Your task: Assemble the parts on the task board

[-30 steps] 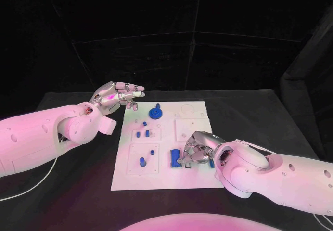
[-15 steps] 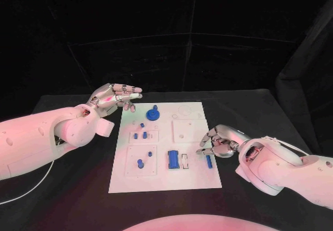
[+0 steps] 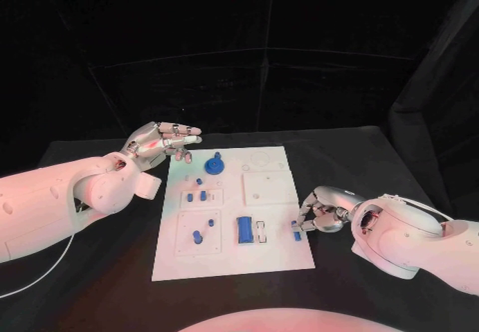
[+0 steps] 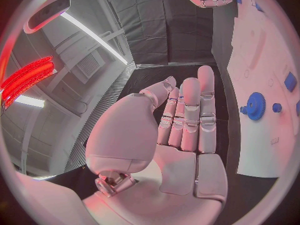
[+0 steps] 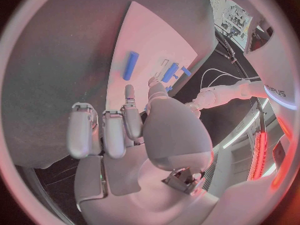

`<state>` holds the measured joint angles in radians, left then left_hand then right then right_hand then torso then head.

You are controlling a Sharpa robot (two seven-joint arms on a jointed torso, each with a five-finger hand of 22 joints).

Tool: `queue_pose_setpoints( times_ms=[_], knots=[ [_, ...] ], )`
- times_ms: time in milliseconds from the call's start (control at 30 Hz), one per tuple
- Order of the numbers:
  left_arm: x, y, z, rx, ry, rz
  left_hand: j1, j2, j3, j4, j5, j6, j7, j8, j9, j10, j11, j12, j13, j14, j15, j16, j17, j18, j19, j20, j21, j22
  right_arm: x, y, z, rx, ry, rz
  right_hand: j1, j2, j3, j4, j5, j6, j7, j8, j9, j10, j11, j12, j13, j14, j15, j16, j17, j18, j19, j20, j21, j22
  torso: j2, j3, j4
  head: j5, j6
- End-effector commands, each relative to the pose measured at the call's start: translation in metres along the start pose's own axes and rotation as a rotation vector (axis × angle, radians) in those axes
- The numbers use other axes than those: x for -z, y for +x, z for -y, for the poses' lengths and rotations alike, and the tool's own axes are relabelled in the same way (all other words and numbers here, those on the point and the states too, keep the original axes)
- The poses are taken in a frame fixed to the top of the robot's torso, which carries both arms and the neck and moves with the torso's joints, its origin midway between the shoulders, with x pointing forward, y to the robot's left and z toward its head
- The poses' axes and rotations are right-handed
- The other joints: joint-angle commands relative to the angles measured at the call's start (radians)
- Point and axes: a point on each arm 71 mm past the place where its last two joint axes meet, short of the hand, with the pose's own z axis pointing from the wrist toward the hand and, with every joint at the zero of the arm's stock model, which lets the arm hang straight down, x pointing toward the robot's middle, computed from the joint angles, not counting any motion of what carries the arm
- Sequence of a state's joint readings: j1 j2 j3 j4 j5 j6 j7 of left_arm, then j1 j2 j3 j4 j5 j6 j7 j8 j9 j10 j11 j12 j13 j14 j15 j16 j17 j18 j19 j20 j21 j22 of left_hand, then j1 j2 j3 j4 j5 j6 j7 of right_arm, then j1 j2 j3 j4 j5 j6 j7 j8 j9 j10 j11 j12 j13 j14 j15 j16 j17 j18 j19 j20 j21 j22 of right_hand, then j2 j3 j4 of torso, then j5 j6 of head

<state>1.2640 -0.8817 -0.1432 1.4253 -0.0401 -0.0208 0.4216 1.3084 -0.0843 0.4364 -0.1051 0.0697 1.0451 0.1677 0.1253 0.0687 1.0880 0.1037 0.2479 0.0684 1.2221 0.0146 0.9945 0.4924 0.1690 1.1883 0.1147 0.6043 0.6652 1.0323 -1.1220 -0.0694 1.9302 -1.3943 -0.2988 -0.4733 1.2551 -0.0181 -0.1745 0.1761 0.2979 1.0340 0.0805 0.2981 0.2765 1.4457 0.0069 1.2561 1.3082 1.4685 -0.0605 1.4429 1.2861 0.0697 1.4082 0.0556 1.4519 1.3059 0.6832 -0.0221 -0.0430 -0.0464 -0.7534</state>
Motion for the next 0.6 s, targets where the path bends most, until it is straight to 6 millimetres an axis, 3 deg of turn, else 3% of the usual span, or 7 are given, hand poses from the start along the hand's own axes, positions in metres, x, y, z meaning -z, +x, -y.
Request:
queue_pose_setpoints(
  times_ms=[33,167,400,600],
  knots=[
    [0.0,0.002,0.001,0.008,0.012,-0.014,0.002,0.005,-0.004,0.0,0.001,0.001,0.001,0.004,0.0,-0.004,-0.003,0.006,-0.001,-0.009,-0.001,-0.004,-0.001,0.013,0.001,-0.003,-0.006,-0.001,-0.002,0.005,0.003,0.109,0.056,-0.059,-0.009,-0.002,-0.008,0.002,-0.006,0.009,0.0,-0.003,0.002,0.002,-0.004,-0.007,0.028,0.05,-0.002,-0.003,-0.001,-0.011,0.0,-0.003,-0.001,-0.001,0.0,0.0002,0.003,-0.002,-0.002],
    [0.0,0.001,0.001,0.008,0.012,-0.014,0.002,0.005,-0.004,0.0,0.001,0.001,0.001,0.004,0.0,-0.004,-0.003,0.006,-0.001,-0.009,-0.001,-0.004,-0.001,0.013,0.001,-0.003,-0.006,-0.001,-0.005,0.005,0.003,0.13,0.071,-0.056,-0.01,-0.006,-0.015,0.005,-0.013,0.013,-0.001,-0.003,0.005,0.002,-0.005,-0.008,0.027,0.05,-0.003,-0.004,-0.002,-0.011,-0.001,-0.004,-0.002,-0.002,-0.001,-0.0018,0.0036,0.0,-0.005],
    [0.0,0.001,0.0,0.008,0.011,-0.014,0.002,0.005,-0.004,0.0,0.001,0.001,0.001,0.004,0.0,-0.004,-0.003,0.006,-0.001,-0.009,-0.001,-0.004,-0.001,0.013,0.001,-0.003,-0.006,-0.001,-0.01,0.008,0.0,0.151,0.08,-0.057,-0.005,-0.004,-0.016,0.005,-0.009,0.016,-0.003,-0.002,0.007,0.002,-0.007,-0.008,0.028,0.05,-0.004,-0.003,-0.001,-0.011,0.0,-0.005,-0.002,-0.001,-0.001,-0.0009,0.0001,0.003,-0.007],
    [0.0,0.001,0.0,0.009,0.01,-0.015,0.001,0.005,-0.005,0.0,0.001,0.002,0.0,0.004,0.0,-0.003,-0.004,0.006,0.0,-0.01,-0.001,-0.004,-0.002,0.013,0.001,-0.002,-0.006,-0.002,-0.013,0.009,-0.005,0.163,0.065,-0.038,0.007,0.001,-0.017,0.002,-0.004,0.021,-0.005,-0.001,0.011,0.003,-0.009,-0.008,0.029,0.051,-0.005,-0.004,0.0,-0.011,-0.001,-0.007,-0.003,-0.002,-0.001,-0.002,0.0016,0.002,-0.009]
  ],
)
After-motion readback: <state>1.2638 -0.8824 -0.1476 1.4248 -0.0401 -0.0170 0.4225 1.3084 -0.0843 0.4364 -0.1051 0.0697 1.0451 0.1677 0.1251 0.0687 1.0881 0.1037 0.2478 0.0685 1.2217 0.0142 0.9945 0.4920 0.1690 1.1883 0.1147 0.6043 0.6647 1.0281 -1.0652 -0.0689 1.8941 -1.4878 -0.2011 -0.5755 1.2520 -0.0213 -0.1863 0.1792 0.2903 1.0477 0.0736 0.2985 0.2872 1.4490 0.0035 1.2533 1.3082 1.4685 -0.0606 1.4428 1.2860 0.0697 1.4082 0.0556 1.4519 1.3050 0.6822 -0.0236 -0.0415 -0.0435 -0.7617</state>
